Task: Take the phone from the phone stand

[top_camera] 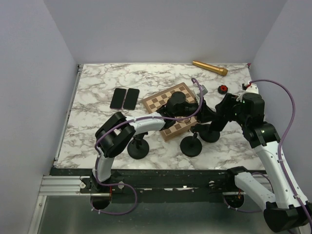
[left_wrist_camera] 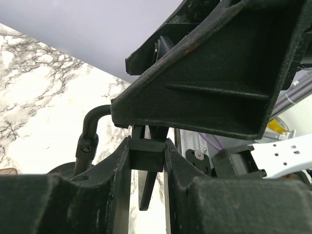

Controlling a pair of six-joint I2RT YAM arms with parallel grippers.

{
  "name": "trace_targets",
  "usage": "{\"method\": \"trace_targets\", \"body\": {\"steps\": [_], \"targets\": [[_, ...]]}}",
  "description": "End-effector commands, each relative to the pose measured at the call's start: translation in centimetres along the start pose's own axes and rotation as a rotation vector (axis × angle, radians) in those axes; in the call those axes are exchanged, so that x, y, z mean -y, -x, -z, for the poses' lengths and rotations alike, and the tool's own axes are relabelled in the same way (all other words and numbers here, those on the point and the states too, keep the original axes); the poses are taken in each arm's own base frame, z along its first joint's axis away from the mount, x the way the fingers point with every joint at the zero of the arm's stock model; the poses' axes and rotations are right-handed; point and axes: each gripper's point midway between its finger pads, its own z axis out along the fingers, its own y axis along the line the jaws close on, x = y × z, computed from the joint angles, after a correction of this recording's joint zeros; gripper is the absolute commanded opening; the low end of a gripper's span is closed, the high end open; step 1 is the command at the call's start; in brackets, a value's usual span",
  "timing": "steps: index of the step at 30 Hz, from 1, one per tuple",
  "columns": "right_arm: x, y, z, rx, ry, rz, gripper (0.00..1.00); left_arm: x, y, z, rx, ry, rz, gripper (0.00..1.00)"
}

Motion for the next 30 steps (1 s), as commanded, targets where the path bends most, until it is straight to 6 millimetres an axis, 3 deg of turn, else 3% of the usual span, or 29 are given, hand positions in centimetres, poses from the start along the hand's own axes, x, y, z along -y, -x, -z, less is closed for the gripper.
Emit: {"method": "trace_targets", "body": {"steps": [1, 10, 17, 25, 30], "targets": [[3.5, 0.5, 0.1, 0.045, -0.141, 0.127, 0.01, -1.0, -0.3, 2.7, -0.056, -0.089, 0.091, 0.0], [-2.0, -1.2, -0.4, -0.045, 0.175, 0.182, 0.01, 0.3, -1.6, 2.0, -0.137, -0.327, 0.207, 0.0], [-6.3, -1.7, 1.0, -0.059, 0.431, 0.188, 0.01, -0.2, -2.2, 1.8, -0.175, -0.322, 0.184, 0.0], [-9.9, -2.3, 2.7, -0.118, 0.666, 0.185, 0.01, -0.3, -3.1, 1.2, -0.201, -0.319, 0.176, 0.0], [-10.6, -2.3, 3.2, -0.138, 0.707, 0.161, 0.01, 0.2, -3.1, 0.7, -0.197, -0.318, 0.152, 0.0]]}}
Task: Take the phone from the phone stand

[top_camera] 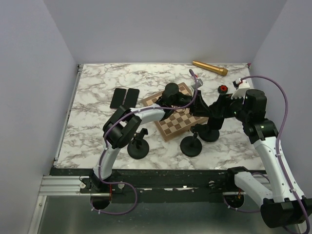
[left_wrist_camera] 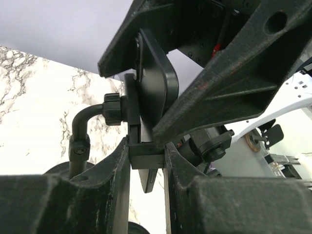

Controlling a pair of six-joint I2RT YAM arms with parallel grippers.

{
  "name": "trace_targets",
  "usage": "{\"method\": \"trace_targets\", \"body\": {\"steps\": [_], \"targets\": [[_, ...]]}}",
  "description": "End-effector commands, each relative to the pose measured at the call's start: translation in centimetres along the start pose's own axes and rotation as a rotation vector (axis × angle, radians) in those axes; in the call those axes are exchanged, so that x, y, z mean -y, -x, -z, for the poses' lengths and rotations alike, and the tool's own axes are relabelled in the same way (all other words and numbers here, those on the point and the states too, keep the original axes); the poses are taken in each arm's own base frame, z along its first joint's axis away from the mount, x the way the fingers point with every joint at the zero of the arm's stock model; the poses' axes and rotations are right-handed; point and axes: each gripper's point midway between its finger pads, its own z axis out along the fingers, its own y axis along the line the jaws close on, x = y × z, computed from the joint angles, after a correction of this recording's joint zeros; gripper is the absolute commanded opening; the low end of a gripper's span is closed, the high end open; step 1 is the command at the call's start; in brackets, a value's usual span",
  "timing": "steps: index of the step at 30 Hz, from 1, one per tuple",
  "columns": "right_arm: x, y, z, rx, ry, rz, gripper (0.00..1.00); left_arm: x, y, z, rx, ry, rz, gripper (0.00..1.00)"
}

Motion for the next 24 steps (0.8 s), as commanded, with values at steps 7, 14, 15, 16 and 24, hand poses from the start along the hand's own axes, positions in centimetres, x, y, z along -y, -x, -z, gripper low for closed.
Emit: {"method": "trace_targets", "body": {"steps": [7, 14, 15, 16, 24], "targets": [[-6.6, -0.4, 1.9, -0.012, 0.314, -0.087, 0.01, 0.9, -2.4, -2.2, -0.036, 0.023, 0.07, 0.0], [-4.0, -0.4, 1.5, -0.015, 0.158, -0.073, 0.01, 0.8, -2.0, -1.9, -0.008, 0.046, 0.064, 0.0], [-3.2, -0.4, 1.5, -0.014, 0.115, -0.077, 0.01, 0.6, -1.8, -1.9, 0.011, 0.075, 0.062, 0.0], [-2.6, -0.3, 1.5, -0.013, 0.075, -0.079, 0.05, 0.2, -1.6, -1.8, 0.028, 0.11, 0.059, 0.0], [0.3, -1.7, 2.1, -0.128, -0.138, -0.192, 0.93, -0.6, -0.6, -1.0, 0.15, 0.314, 0.03, 0.0]]}}
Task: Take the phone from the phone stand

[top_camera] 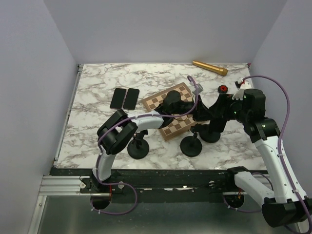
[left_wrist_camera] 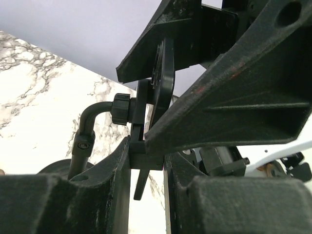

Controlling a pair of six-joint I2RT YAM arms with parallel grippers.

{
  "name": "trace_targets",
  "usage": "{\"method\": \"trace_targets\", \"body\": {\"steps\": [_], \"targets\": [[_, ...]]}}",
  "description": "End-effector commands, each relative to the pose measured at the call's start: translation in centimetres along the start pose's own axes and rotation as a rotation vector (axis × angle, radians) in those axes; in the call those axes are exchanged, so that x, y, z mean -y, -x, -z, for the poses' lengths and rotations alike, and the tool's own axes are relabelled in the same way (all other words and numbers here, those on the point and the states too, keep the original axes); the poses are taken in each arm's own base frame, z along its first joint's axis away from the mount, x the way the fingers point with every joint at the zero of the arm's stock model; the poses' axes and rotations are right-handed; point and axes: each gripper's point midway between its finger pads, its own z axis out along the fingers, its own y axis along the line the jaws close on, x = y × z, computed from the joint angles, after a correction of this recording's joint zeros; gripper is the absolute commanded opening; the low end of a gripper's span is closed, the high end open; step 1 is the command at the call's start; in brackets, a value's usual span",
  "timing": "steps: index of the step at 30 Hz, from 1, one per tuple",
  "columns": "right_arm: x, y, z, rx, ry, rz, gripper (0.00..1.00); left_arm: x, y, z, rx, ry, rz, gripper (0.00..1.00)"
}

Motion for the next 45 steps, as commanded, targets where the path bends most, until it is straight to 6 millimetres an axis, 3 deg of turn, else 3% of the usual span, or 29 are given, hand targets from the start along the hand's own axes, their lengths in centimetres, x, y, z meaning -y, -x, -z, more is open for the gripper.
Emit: {"method": "trace_targets", "body": {"steps": [1, 6, 10, 13, 18, 24, 32, 40, 45], "targets": [[0.3, -0.8, 1.1, -0.072, -0.071, -0.102, 0.99, -0.8, -0.2, -0.5, 0.075, 0.173, 0.02, 0.0], [0.9, 0.3, 3.2, -0.033, -0.143, -0.152, 1.0, -1.0, 0.3, -0.2, 0.119, 0.244, 0.002, 0.0], [3.5, 0.1, 4.0, -0.061, -0.306, -0.154, 1.0, -1.5, 0.9, 0.5, 0.155, 0.319, -0.025, 0.0], [4.3, -0.1, 4.1, -0.081, -0.339, -0.103, 1.0, -1.7, 1.0, 0.4, 0.144, 0.336, -0.029, 0.0], [3.5, 1.2, 3.6, -0.041, -0.27, -0.01, 1.0, -1.7, 0.7, -0.2, 0.12, 0.338, -0.024, 0.0], [1.2, 2.9, 2.5, 0.025, -0.138, 0.006, 1.0, -1.5, 0.6, -1.0, 0.102, 0.338, -0.021, 0.0], [2.9, 2.5, 1.5, 0.009, -0.256, -0.003, 1.0, -1.5, 0.2, -1.4, 0.096, 0.354, -0.017, 0.0], [2.2, 0.9, 0.6, -0.012, -0.342, 0.044, 0.99, -1.7, 0.3, -1.4, 0.098, 0.375, -0.01, 0.0], [3.2, 0.5, 0.7, 0.001, -0.416, 0.037, 0.96, -1.6, 0.4, -1.3, 0.097, 0.379, -0.012, 0.0]]}}
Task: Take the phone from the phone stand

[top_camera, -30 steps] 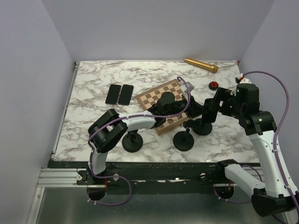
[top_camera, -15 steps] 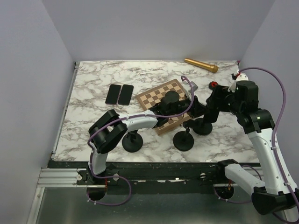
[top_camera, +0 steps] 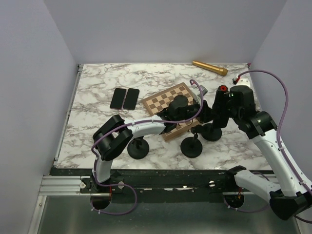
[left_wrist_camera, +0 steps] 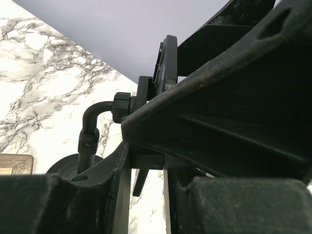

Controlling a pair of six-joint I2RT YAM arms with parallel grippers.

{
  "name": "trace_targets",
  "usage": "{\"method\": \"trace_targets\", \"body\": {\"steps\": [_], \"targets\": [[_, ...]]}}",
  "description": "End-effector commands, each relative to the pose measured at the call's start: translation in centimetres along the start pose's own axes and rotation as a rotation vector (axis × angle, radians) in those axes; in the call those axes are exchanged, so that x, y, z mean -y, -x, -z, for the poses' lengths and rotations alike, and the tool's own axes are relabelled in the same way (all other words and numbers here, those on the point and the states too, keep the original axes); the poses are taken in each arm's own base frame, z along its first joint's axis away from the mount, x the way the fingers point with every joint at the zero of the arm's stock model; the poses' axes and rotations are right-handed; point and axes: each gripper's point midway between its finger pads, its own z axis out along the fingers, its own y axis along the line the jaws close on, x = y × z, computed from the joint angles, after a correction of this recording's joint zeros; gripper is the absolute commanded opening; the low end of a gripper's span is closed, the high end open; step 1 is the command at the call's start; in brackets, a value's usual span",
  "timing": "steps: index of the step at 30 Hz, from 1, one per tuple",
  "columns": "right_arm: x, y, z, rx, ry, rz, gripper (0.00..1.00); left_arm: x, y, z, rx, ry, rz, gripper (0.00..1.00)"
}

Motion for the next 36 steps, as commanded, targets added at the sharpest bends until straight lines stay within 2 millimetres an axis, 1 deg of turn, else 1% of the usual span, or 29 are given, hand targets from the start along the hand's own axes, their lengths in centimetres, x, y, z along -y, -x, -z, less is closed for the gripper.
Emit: {"method": "trace_targets", "body": {"steps": [1, 6, 11, 12, 13, 14, 15, 16, 17, 19, 20, 21, 22, 25, 27, 31, 34, 36], "targets": [[1.4, -1.1, -0.7, 0.004, -0.099, -0.011, 0.93, -1.0, -0.2, 0.0, -0.012, 0.065, 0.017, 0.0], [1.3, -1.9, -1.8, -0.006, -0.108, -0.013, 0.88, -0.9, -0.5, 0.0, -0.015, 0.06, 0.025, 0.0], [1.4, -1.3, -1.9, 0.032, -0.109, -0.024, 0.64, -0.9, -0.6, 0.2, -0.015, 0.064, 0.026, 0.0], [1.5, -1.3, -1.9, 0.035, -0.111, -0.017, 0.57, -0.9, -0.5, 0.2, -0.015, 0.062, 0.025, 0.0], [1.7, -1.3, -1.9, 0.035, -0.118, -0.005, 0.48, -0.9, -0.6, 0.2, -0.016, 0.062, 0.027, 0.0], [2.0, -1.3, -1.9, 0.034, -0.137, 0.006, 0.27, -0.8, -0.6, 0.2, -0.017, 0.059, 0.029, 0.0], [2.2, -1.5, -1.8, 0.031, -0.142, 0.021, 0.11, -0.6, -0.7, 0.2, -0.022, 0.051, 0.03, 0.0], [2.3, -1.5, -1.8, 0.035, -0.14, 0.04, 0.01, -0.3, -0.8, 0.2, -0.031, 0.031, 0.029, 0.0], [2.2, -1.5, -1.7, 0.039, -0.126, 0.051, 0.01, 0.5, -0.9, 0.3, -0.043, -0.02, 0.017, 0.0], [0.7, -1.3, -1.4, 0.087, -0.008, 0.096, 0.01, 2.5, -1.2, 1.0, -0.084, -0.176, -0.019, 0.0], [-0.5, -1.0, -0.9, 0.115, 0.071, 0.109, 0.01, 3.3, -1.5, 1.3, -0.114, -0.248, -0.026, 0.0], [-1.2, -1.0, -0.6, 0.128, 0.126, 0.12, 0.01, 3.9, -1.8, 1.7, -0.161, -0.323, -0.021, 0.0], [-1.8, -1.0, -0.4, 0.129, 0.163, 0.123, 0.01, 4.2, -2.0, 1.9, -0.195, -0.365, -0.007, 0.0], [-3.1, -1.9, -0.3, 0.075, 0.232, 0.139, 0.01, 2.9, -2.6, 1.9, -0.24, -0.356, 0.022, 0.0], [-3.4, -1.7, 0.2, 0.087, 0.259, 0.136, 0.01, 2.3, -2.8, 2.1, -0.227, -0.351, 0.037, 0.0], [-2.6, -0.4, 1.6, 0.139, 0.237, 0.126, 0.01, 1.7, -3.2, 2.5, -0.197, -0.365, 0.069, 0.0], [-1.6, 0.3, 2.0, 0.177, 0.189, 0.112, 0.01, 0.8, -3.6, 2.6, -0.181, -0.318, 0.07, 0.0], [-1.2, 0.7, 2.1, 0.202, 0.164, 0.095, 0.01, 0.6, -3.7, 2.8, -0.163, -0.304, 0.063, 0.0]]}}
